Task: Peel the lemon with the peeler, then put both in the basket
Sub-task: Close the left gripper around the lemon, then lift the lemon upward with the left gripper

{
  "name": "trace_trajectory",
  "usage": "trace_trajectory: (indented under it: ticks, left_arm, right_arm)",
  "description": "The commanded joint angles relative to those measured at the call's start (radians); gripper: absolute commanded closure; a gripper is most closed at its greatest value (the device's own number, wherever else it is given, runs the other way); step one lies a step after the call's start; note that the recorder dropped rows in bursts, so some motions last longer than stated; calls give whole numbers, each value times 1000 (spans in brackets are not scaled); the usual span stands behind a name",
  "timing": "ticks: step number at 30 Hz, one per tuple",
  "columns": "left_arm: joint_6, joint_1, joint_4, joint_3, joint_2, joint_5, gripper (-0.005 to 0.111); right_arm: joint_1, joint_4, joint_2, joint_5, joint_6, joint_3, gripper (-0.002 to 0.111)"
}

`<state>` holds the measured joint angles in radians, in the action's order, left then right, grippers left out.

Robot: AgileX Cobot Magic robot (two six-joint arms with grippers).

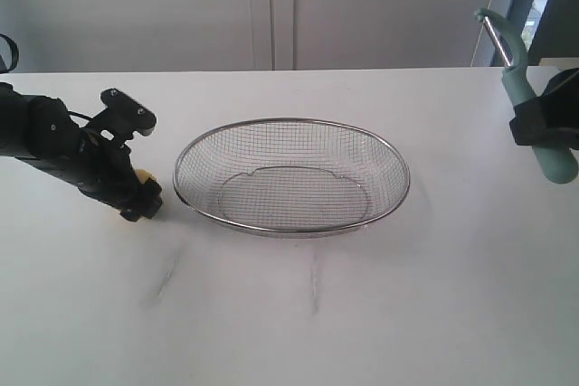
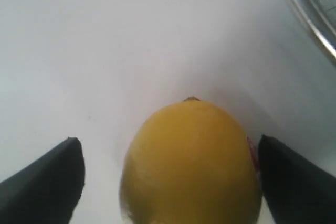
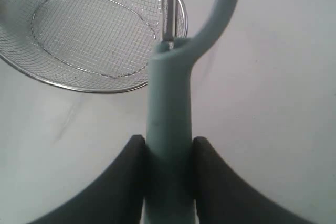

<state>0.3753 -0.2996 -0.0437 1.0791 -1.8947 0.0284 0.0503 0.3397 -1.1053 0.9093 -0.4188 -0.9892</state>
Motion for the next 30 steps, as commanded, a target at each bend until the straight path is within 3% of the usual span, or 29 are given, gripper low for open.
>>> trace_trajectory:
  ticks: [1,7,18,30]
  left_arm:
    - [-2,-2,-8,3,-2,19,47]
    - [-2,-2,-8,3,-2,53,76]
    - [24,-2,-8,23,67,138,106]
    - [25,-2,-8,30,247,223,107]
  right_arm:
    - [0,7,9,-14,5,3,108]
    - [0,7,9,-16,5,3,108]
    - [0,7,9,-37,5,3,108]
    - [0,7,9,-37,5,3,108]
